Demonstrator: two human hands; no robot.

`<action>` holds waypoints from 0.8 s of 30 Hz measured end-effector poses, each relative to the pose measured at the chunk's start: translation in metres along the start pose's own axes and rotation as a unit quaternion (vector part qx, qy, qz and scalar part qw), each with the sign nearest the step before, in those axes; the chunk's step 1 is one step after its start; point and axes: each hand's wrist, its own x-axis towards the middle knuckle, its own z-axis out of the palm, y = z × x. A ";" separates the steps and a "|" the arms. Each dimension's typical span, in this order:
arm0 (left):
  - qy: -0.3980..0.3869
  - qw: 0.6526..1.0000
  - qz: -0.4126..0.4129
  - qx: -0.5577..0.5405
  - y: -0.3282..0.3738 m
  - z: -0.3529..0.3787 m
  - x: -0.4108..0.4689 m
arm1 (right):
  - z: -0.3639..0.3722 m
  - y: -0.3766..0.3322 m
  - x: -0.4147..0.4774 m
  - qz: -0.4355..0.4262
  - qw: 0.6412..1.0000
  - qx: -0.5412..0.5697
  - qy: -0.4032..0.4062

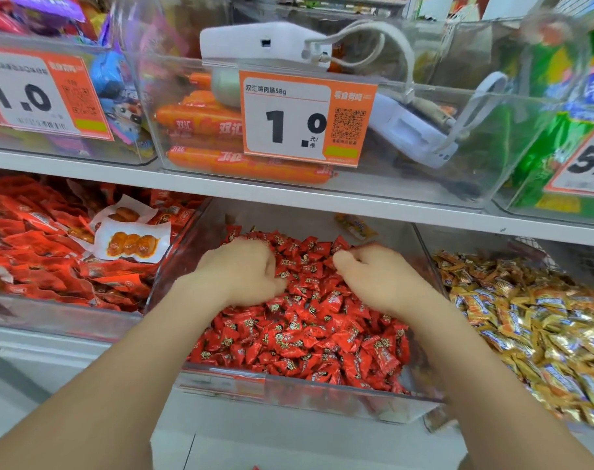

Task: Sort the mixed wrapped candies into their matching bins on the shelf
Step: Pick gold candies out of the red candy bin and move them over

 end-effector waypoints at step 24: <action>-0.052 0.995 0.036 0.074 0.014 0.031 0.029 | 0.060 -0.007 0.040 -0.080 0.952 -0.273 -0.118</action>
